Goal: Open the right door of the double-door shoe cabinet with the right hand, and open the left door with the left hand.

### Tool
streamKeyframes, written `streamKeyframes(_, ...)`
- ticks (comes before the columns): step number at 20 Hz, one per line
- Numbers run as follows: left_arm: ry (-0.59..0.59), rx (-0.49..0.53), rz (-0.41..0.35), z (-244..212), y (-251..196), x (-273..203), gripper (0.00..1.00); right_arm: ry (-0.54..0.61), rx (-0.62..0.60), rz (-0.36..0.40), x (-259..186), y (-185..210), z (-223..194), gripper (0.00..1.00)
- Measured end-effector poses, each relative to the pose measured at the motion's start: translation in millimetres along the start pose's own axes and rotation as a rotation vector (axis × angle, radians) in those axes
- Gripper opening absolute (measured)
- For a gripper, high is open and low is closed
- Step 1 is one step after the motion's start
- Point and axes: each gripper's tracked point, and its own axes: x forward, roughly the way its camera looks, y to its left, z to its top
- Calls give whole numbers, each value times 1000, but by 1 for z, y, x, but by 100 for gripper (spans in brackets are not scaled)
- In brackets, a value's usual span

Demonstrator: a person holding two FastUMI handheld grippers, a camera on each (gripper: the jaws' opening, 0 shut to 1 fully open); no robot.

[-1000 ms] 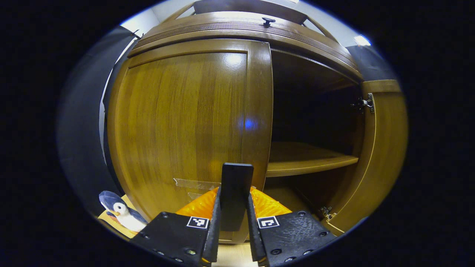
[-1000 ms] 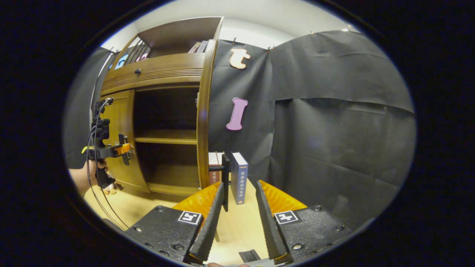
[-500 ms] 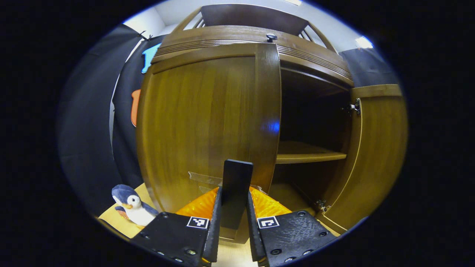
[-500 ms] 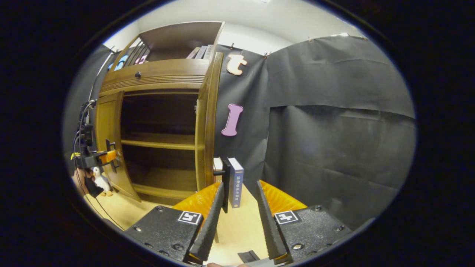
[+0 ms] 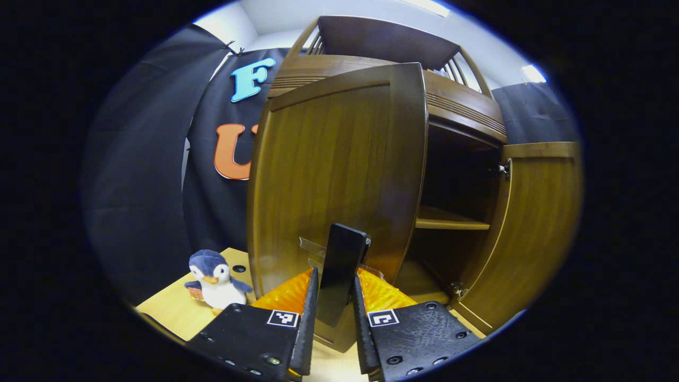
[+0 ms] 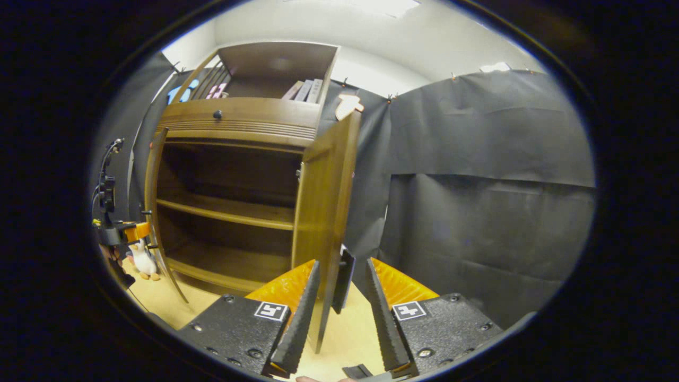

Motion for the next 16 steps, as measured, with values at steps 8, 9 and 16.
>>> streamKeyframes(8,-14,-11,127,5,74,-49,33,13,8,195,1,88,4,63)
streamKeyframes(9,-10,-15,145,5,85,-54,33,24,9,220,0,98,2,63)
streamKeyframes(16,-6,-6,182,11,143,-75,27,52,16,325,2,153,1,67)
